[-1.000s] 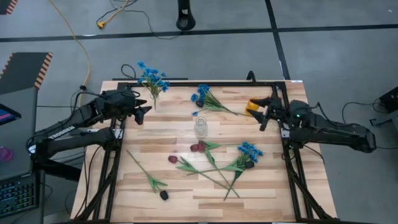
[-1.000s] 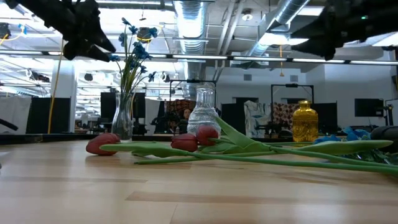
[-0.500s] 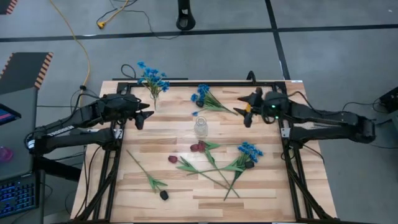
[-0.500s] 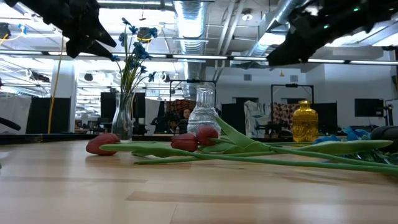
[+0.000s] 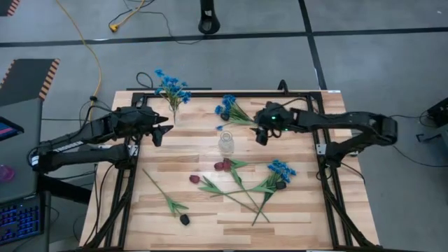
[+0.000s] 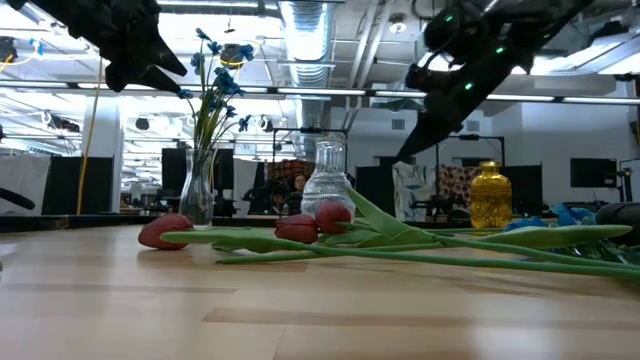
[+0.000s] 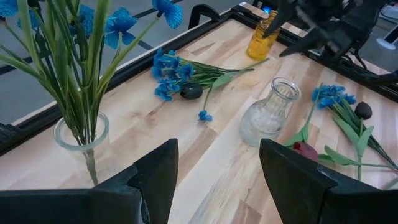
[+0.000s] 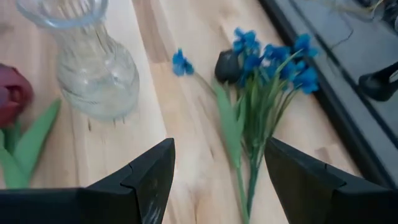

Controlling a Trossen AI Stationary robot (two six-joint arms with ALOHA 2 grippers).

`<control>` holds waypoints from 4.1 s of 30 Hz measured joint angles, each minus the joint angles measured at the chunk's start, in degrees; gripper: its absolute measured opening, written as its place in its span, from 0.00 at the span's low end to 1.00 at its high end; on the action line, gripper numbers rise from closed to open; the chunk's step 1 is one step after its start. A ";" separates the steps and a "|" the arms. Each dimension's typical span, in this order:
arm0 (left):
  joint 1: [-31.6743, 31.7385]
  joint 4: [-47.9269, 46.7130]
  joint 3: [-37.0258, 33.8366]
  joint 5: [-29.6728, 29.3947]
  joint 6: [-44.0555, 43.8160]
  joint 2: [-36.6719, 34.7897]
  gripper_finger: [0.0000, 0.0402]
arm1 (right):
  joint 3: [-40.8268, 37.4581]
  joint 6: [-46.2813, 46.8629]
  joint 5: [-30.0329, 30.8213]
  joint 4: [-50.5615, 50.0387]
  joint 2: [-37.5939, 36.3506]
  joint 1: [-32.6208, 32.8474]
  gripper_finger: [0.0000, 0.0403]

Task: Sort flowers into vase by color
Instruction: Put the top black flower into the yellow vase

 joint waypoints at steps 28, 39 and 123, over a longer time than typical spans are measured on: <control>-0.06 -0.07 -0.04 0.03 0.04 0.02 0.53 | 13.21 -2.97 -4.12 -4.90 27.97 -7.24 0.69; -0.06 -0.05 -0.04 0.03 0.04 0.02 0.53 | 13.32 -3.47 -10.47 -8.70 27.82 -8.73 0.68; -0.05 -0.07 -0.04 0.03 -0.38 0.00 0.53 | 13.17 -2.29 -14.75 -13.16 9.13 -10.80 0.04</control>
